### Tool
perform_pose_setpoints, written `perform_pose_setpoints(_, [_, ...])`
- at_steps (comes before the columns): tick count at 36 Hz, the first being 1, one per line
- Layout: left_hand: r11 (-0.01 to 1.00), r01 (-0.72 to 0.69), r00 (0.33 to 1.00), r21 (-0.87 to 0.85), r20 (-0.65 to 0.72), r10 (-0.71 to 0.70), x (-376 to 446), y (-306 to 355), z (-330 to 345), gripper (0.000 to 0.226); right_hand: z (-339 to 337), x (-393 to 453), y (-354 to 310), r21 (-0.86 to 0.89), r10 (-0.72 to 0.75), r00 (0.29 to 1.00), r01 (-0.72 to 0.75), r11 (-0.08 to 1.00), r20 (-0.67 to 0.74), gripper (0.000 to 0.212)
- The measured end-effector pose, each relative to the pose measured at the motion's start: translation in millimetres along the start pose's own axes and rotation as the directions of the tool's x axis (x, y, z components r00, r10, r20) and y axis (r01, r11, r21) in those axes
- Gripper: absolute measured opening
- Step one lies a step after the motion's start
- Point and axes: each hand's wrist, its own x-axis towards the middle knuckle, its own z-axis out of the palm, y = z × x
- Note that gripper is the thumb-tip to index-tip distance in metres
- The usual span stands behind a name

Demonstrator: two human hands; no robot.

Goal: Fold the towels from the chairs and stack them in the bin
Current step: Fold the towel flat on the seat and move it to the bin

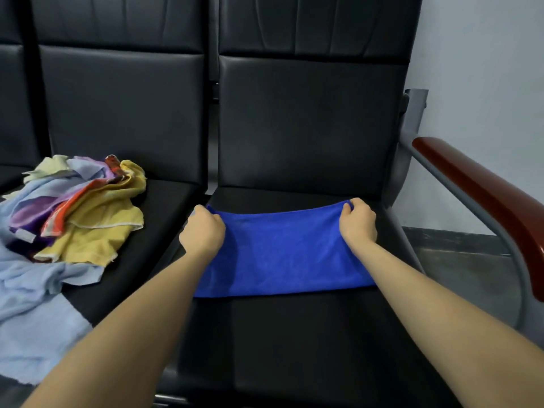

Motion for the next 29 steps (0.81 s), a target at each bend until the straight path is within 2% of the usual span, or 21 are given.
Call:
perform_pose_setpoints(3, [0.998, 0.034, 0.999, 0.050, 0.029, -0.036, 1.0, -1.2, 4.8, 0.034, 4.5, 4.4, -3.9, -0.008, -0.022, 0.999, 0.022, 1.000, 0.035, 0.027])
perform_pose_setpoints(5, [0.992, 0.043, 0.998, 0.120, 0.042, -0.048, -1.4, -3.0, 9.3, 0.039, 7.6, 3.7, -6.2, -0.088, -0.034, 0.995, 0.042, 0.995, 0.089, 0.032])
perform_pose_setpoints(7, [0.981, 0.037, 0.999, 0.192, 0.028, -0.043, -5.5, -4.5, 12.5, 0.043, 11.8, -0.3, -6.0, -0.202, -0.096, 0.989, 0.118, 0.972, 0.115, 0.040])
perform_pose_setpoints(9, [0.974, 0.024, 1.000, 0.226, 0.014, -0.028, -10.7, -4.6, 12.8, 0.047, 16.5, -7.6, -3.9, -0.236, -0.190, 0.972, 0.218, 0.947, 0.139, 0.045])
perform_pose_setpoints(12, [0.949, -0.022, 1.000, 0.313, 0.007, 0.021, -19.4, -4.8, 12.4, 0.051, 25.9, -19.9, 0.0, -0.223, -0.318, 0.910, 0.380, 0.898, 0.267, 0.043])
perform_pose_setpoints(16, [0.922, 0.005, 1.000, 0.387, 0.021, -0.014, -33.4, -10.9, 11.4, 0.056, 34.9, -37.6, -1.4, -0.110, -0.414, 0.777, 0.519, 0.848, 0.475, 0.044])
perform_pose_setpoints(20, [0.894, 0.014, 0.998, 0.448, 0.051, -0.041, -44.3, -17.3, 4.9, 0.053, 39.2, -54.5, 2.7, -0.166, -0.389, 0.638, 0.634, 0.755, 0.664, 0.049])
perform_pose_setpoints(25, [0.897, 0.008, 0.997, 0.443, 0.070, -0.043, -58.7, -22.5, -3.7, 0.043, 34.6, -65.7, 7.8, -0.258, -0.314, 0.623, 0.655, 0.710, 0.717, 0.055])
perform_pose_setpoints(29, [0.872, -0.068, 0.995, 0.485, 0.103, 0.020, -70.8, -23.6, -5.8, 0.038, 26.8, -70.9, 12.1, -0.280, -0.290, 0.631, 0.646, 0.710, 0.719, 0.057])
